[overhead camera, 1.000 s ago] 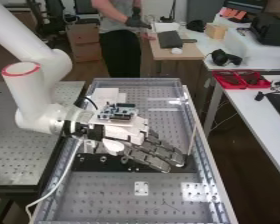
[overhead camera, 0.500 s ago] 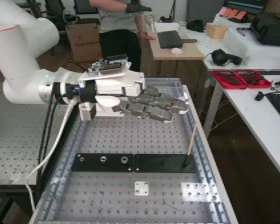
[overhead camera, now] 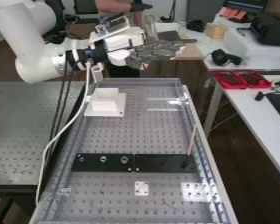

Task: Grab the pcb board and place it in the clear container

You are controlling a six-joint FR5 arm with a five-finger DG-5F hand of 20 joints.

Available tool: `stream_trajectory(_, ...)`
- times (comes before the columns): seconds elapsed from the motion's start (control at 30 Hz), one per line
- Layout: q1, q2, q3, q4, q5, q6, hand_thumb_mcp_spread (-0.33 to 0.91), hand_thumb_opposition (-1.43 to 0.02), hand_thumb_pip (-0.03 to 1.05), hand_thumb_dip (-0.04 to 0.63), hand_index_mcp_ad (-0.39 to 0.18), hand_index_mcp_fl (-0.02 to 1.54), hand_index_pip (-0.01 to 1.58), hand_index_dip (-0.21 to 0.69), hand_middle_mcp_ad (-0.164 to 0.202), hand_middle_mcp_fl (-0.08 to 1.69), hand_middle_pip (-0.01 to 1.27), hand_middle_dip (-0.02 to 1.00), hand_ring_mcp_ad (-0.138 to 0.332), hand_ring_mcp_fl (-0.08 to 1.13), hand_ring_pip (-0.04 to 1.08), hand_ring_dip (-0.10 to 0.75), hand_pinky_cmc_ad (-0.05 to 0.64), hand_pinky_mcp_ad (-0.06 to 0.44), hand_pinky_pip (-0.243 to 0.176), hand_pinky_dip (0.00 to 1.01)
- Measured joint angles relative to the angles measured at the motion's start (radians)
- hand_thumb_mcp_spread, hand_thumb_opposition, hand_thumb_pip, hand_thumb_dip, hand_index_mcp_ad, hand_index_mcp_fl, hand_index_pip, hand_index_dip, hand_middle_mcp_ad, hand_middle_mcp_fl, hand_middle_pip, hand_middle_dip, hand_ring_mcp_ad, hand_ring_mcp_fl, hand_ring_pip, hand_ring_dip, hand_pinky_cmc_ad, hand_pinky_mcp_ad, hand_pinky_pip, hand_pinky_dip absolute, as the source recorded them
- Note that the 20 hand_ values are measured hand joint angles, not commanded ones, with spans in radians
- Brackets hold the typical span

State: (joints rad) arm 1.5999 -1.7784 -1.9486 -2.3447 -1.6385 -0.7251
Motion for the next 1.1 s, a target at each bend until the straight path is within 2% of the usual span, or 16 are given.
stream_trajectory(0.13,0.031,-0.029,0.002,0.017,-0.013,0.043,0.52,-0.92,0.60,0.220,-0.115,0.51,1.51,0.072,0.066,0.25,0.14,0.16,0.195,0.08,0.07,-0.003,0.344,0.138,-0.044,0.22)
stream_trajectory(0.37,0.063,-0.081,0.024,0.023,-0.029,0.086,0.54,-0.92,0.58,0.218,-0.115,0.51,1.51,0.072,0.066,0.25,0.14,0.16,0.195,0.08,0.07,-0.003,0.344,0.138,-0.045,0.22)
stream_trajectory(0.63,0.086,-0.164,0.077,-0.032,-0.031,0.118,0.54,-0.92,0.58,0.218,-0.115,0.51,1.51,0.072,0.068,0.25,0.13,0.16,0.195,0.08,0.07,-0.003,0.344,0.138,-0.045,0.21)
stream_trajectory(1.1,0.131,-0.268,0.144,-0.107,-0.014,0.154,0.54,-0.92,0.58,0.218,-0.115,0.51,1.51,0.072,0.068,0.25,0.13,0.16,0.195,0.08,0.07,-0.003,0.344,0.138,-0.045,0.21)
